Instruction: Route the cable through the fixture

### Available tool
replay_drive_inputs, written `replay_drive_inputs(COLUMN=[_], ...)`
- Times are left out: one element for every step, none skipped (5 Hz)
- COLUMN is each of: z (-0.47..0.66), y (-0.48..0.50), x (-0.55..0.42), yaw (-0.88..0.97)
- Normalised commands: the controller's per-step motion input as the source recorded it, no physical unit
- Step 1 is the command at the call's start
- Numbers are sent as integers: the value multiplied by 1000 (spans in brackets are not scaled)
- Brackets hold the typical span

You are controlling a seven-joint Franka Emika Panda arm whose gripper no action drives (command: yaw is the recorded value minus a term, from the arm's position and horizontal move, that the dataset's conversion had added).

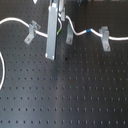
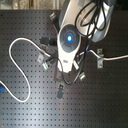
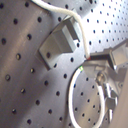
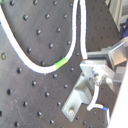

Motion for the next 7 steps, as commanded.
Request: replay_drive_inputs(z=[92, 1, 55, 11, 7, -35, -34], y=[-134, -224, -174, 37, -81, -316, -412], x=[307, 391, -36, -301, -406, -280, -142], yaw=[-43, -17, 0, -120, -266, -314, -268])
